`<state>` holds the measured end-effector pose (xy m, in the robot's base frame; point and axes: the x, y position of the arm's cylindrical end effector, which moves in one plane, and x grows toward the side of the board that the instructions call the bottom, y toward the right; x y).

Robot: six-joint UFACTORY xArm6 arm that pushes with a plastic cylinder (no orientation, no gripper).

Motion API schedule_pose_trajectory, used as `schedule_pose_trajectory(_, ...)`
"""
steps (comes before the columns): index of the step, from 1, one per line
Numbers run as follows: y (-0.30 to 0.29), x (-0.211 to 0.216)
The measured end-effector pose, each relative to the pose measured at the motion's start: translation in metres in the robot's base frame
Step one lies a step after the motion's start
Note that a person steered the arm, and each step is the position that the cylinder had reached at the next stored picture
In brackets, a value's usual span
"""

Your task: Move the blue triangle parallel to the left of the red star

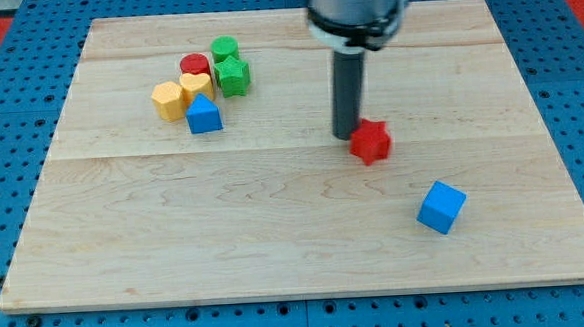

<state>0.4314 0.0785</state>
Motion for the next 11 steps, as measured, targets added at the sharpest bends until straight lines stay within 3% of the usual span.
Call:
schedule_pose_trajectory(1, 0.038, 0.039)
schedule_pose_trajectory(2, 0.035, 0.007)
schedule_pose_trajectory(3, -0.027, -0.041)
schedule_pose_trajectory(5, -0.062, -0.04)
schedule_pose_trajectory(6, -0.112, 0.015)
schedule_pose_trajectory(7, -0.211, 0.022)
schedule_pose_trajectory(8, -0.282, -0.016)
schedule_pose_trajectory(9, -0.24, -0.06)
schedule_pose_trajectory(10, -0.156, -0.052)
schedule_pose_trajectory(11, -0.133, -0.027)
